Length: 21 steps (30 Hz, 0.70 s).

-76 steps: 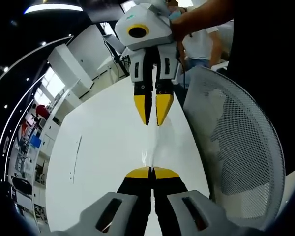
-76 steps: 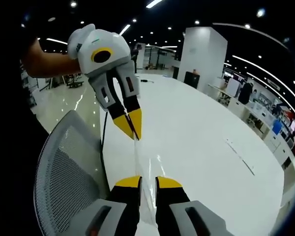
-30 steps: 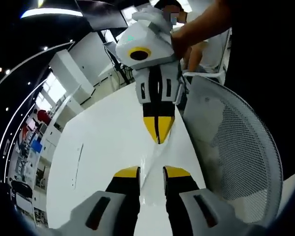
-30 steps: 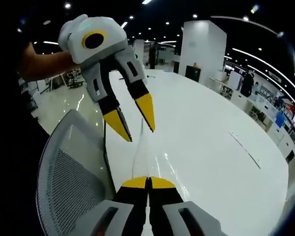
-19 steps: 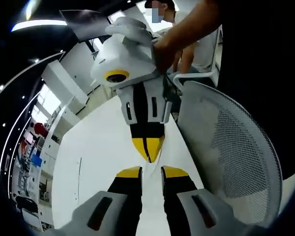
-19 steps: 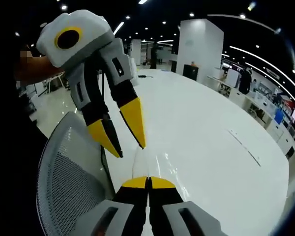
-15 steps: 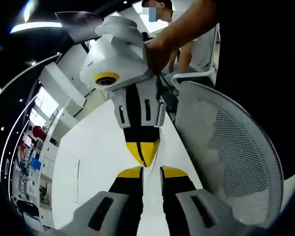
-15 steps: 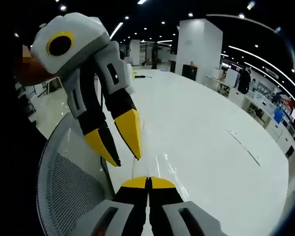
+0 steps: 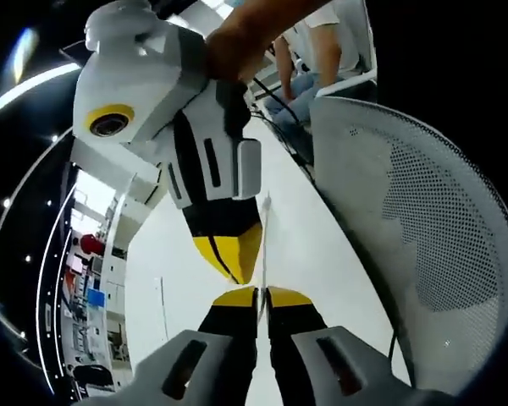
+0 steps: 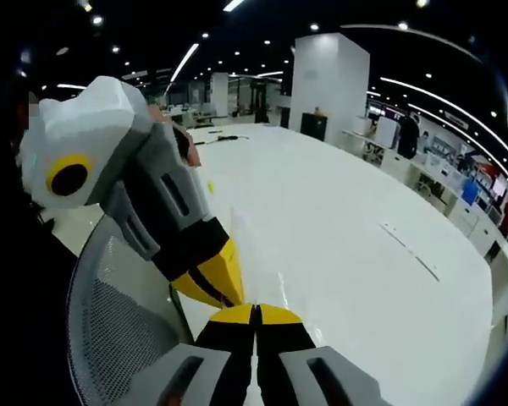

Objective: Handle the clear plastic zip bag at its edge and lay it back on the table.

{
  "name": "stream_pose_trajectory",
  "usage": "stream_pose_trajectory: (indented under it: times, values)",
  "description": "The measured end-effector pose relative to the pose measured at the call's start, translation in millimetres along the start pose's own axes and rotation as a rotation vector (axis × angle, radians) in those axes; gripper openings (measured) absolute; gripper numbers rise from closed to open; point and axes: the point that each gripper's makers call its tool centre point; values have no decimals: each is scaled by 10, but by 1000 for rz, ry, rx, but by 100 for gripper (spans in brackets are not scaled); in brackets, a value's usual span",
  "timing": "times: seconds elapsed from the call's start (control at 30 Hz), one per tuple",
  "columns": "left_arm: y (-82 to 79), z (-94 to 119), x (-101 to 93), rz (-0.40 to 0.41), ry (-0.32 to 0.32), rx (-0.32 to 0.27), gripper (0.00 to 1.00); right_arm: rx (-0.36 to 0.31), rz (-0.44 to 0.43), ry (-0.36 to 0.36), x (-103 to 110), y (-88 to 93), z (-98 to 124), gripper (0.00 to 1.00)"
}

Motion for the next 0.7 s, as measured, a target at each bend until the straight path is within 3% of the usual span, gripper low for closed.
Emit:
stream_pose_trajectory:
  times: [0.7]
  values:
    - [24,32,-132,65,18,-1,0,-68,0,92,-247,-240,107,0]
Point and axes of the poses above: the point that each gripper's makers call its tool centre point, and the gripper's own axes: z roughly backward along the fingers, x roughly to its left, y roughly out of its underside, and after that the axes turned 11 degrees about -z, right-handed
